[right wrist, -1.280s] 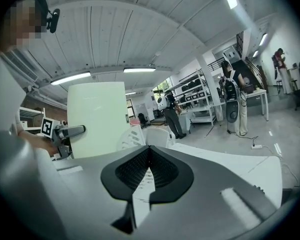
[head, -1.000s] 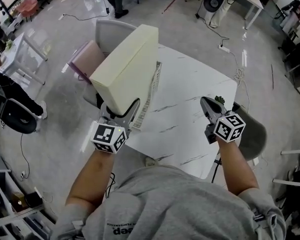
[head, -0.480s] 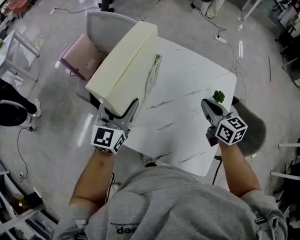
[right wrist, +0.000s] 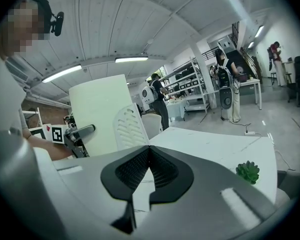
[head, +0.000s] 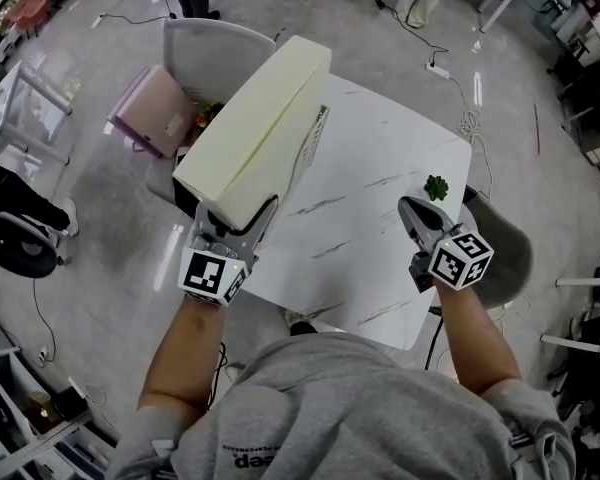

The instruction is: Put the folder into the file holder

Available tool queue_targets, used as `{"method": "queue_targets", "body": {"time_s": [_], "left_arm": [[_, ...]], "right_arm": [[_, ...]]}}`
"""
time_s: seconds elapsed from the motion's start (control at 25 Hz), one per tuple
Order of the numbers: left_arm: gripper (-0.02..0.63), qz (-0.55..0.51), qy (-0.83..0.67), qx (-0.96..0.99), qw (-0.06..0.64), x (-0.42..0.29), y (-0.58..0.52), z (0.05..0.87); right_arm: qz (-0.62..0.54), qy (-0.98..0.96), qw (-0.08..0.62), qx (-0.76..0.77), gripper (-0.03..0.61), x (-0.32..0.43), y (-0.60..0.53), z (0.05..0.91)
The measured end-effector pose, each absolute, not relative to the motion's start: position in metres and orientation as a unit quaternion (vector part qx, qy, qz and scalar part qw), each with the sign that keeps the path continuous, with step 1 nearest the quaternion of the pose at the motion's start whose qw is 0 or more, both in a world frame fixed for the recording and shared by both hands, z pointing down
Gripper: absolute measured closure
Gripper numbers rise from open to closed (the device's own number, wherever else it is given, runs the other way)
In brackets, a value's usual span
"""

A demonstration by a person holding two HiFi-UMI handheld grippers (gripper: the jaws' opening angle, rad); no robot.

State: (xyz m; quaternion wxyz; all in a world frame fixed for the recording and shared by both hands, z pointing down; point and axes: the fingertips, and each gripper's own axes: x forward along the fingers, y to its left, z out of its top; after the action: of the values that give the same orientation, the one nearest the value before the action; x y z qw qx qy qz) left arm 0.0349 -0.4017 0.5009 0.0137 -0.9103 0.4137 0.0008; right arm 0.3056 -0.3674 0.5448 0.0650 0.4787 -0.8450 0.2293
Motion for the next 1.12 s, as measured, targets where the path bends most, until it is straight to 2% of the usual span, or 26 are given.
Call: {"method": "queue_targets", "body": {"time_s": [0.28,0.52,0.84,1.12], "left_arm": [[0.262,0.022,0.404,-0.914,0.019,0.035,-0.408,0.497],[0.264,0.027,0.405,-0.914,-0.004,0.035,-0.414,0.519],[0.238,-0.064,0.408,-0.911,-0.003,0.041,-0.412,0.588],[0.239,-0.088,0.397,-0.913,0.021,0.051,-0.408,0.590]], "right_arm": [[0.234,-0.842,0.070,0.481,0.575,0.309,-0.360,0.549],[0.235,-0.841,0.073,0.481,0.575,0.309,-0.358,0.552],[0.237,-0.840,0.075,0.483,0.575,0.310,-0.357,0.557],[0.239,-0.842,0.073,0.478,0.575,0.306,-0.357,0.558]]}}
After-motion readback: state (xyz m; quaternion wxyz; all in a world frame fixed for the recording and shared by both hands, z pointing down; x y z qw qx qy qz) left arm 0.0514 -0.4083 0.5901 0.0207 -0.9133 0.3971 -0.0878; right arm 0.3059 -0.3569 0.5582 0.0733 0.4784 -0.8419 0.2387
